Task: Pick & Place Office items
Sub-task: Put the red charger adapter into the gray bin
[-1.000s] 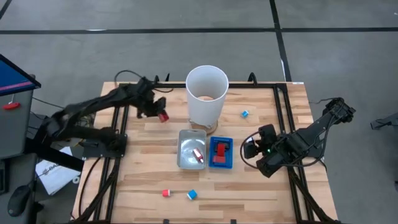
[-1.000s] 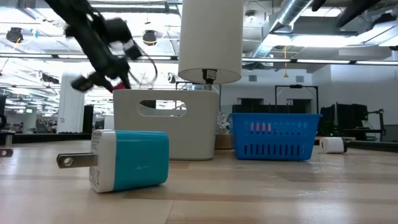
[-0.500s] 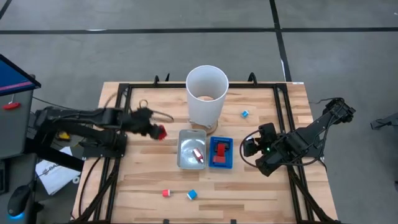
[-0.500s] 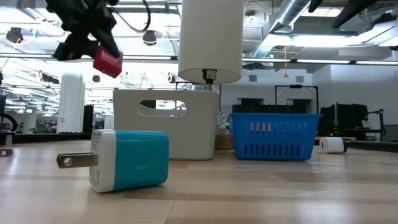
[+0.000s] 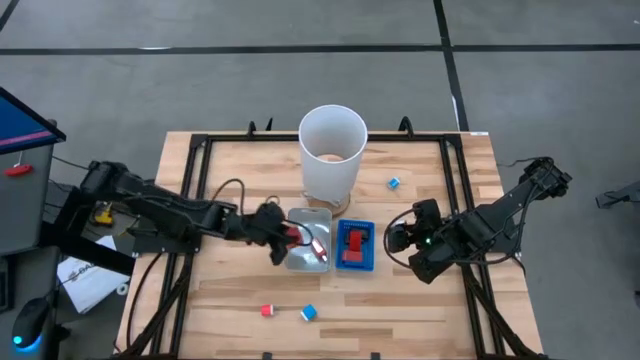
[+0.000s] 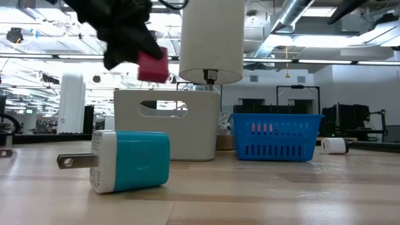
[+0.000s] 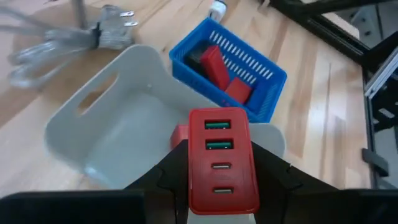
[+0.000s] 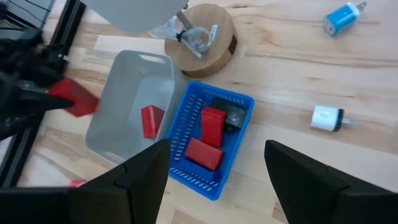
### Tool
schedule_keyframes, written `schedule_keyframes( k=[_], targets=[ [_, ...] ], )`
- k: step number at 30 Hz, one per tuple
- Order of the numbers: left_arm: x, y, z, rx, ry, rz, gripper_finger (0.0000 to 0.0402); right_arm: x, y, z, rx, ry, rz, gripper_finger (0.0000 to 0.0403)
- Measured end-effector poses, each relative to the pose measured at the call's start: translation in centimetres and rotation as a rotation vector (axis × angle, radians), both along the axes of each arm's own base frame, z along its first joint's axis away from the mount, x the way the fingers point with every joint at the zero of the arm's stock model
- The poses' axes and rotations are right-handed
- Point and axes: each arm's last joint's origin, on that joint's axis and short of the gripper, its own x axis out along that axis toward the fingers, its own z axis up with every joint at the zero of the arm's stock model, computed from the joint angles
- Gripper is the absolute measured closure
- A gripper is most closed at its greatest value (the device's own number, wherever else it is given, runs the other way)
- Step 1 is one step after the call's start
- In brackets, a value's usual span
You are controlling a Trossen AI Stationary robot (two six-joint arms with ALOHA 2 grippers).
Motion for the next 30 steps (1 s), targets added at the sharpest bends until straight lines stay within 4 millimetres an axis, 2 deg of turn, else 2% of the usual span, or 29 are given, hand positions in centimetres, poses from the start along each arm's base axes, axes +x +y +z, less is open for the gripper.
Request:
schedule_keyframes(
  k=[7, 14, 22, 30],
  targets=[
    [2.0, 0.4, -1.9, 0.077, 0.033, -0.052, 0.0293, 0.1, 0.2, 0.0, 0.008, -0.013, 0.004, 0.0149],
    [3.4, 1.5, -2.4, 0.182, 0.072, -0.012, 0.0293, 0.1, 0.0, 0.0, -0.001, -0.01, 0.003, 0.0149],
    [4.2, 2.0, -4.4, 0.22, 0.141, 0.003, 0.0293, 0.2, -0.2, 0.1, -0.025, -0.019, -0.012, 0.0149],
    [4.7, 2.0, -5.4, 0.232, 0.16, 0.009, 0.0293, 0.2, -0.3, 0.1, -0.044, -0.027, -0.017, 0.0149]
  ],
)
